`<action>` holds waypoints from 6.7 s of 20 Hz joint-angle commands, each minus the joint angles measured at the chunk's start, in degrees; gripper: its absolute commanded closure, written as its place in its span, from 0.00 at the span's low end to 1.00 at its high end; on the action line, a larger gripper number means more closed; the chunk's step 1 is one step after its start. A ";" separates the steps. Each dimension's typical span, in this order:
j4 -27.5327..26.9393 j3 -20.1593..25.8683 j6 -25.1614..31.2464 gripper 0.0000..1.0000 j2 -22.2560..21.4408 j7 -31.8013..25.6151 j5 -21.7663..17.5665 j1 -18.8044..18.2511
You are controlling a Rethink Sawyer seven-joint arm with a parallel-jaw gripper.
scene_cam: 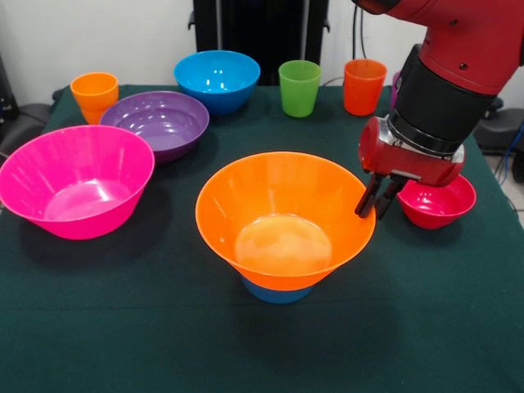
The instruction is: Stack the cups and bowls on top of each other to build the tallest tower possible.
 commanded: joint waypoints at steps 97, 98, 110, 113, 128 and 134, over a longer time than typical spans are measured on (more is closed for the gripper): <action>38.98 8.49 -0.37 0.00 -22.02 3.66 14.89 2.17; 39.11 8.53 -0.54 0.00 -22.02 4.08 15.07 2.40; 38.08 8.01 -3.83 0.00 -19.27 9.12 17.89 6.39; 37.62 7.41 -5.23 0.00 -18.08 8.78 17.72 6.67; 37.33 6.94 -10.52 0.00 -14.43 5.94 16.31 5.01; 37.68 7.06 -10.52 0.00 -14.53 5.82 16.61 4.97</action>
